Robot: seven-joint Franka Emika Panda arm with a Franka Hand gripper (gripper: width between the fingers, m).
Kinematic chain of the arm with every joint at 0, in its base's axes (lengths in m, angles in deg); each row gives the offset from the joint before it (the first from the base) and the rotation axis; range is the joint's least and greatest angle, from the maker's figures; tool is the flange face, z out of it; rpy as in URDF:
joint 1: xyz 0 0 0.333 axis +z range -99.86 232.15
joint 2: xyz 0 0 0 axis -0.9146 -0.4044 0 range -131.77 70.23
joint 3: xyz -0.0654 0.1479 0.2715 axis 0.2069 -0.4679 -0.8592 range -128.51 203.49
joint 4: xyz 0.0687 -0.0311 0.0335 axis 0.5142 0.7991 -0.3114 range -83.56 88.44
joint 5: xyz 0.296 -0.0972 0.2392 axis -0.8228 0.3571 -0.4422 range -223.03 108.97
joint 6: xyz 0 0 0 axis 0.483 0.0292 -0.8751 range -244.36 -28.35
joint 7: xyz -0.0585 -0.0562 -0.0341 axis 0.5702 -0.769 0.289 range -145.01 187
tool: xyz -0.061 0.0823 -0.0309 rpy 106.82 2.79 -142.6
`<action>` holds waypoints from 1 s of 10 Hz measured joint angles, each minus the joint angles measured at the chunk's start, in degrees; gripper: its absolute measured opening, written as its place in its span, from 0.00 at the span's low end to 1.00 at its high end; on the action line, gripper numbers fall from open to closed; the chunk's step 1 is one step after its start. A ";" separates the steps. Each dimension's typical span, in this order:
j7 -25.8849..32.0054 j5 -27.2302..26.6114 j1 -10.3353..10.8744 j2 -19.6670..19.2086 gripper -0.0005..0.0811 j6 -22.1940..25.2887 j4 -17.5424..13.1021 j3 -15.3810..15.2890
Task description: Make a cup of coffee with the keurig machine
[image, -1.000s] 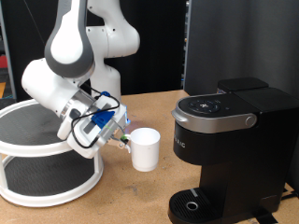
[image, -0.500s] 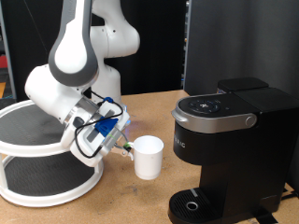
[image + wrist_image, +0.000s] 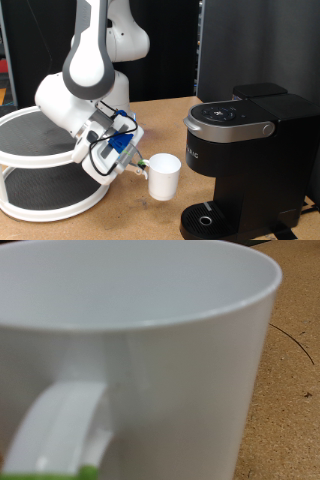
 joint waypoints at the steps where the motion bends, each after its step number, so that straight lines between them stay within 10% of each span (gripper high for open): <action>1: 0.47 -0.98 0.11 -0.61 0.10 -0.13 -0.19 -0.66; 10: 0.72 -6.84 0.48 -1.84 0.10 -0.35 -0.75 -5.10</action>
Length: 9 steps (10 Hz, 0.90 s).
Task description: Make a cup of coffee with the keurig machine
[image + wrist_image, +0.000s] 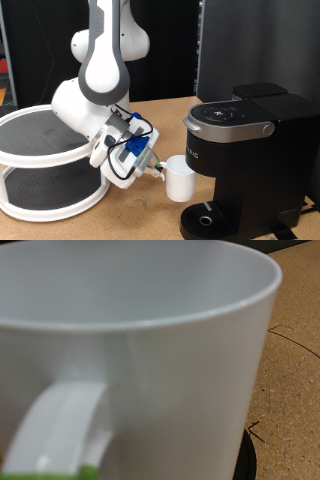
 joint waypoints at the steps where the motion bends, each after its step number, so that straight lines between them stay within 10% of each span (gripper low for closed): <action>1: 0.02 -0.69 0.06 -0.05 0.10 -0.58 -0.15 -0.57; 9: 5.91 -8.77 0.45 -4.61 0.10 -2.31 -3.09 -4.27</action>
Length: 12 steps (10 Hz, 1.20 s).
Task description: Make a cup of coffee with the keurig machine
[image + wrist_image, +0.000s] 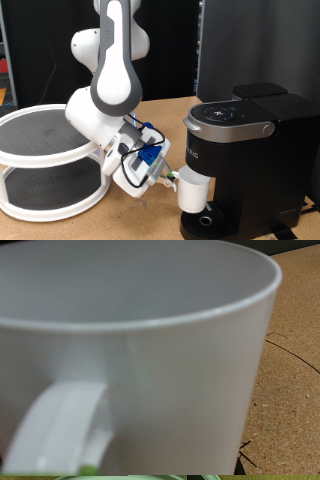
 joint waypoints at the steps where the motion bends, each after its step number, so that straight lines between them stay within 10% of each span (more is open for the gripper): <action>1: 0.46 -0.66 0.00 -0.52 0.10 -0.12 -0.34 -0.41; 12: 4.70 -6.94 0.05 -6.02 0.10 -1.63 -3.69 -4.01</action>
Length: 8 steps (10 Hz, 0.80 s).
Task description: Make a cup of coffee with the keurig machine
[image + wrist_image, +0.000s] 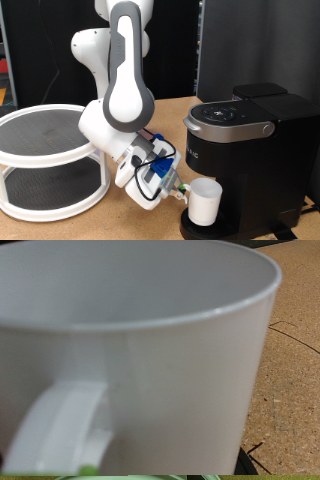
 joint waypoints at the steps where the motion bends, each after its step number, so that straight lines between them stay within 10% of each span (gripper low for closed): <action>1: 0.42 -0.43 0.00 -0.23 0.10 0.00 -0.05 -0.26; 4: 1.09 -1.13 0.00 -1.00 0.10 0.00 -0.14 -0.78; 8: -1.53 0.06 -0.01 -0.99 0.68 -0.02 0.05 -0.82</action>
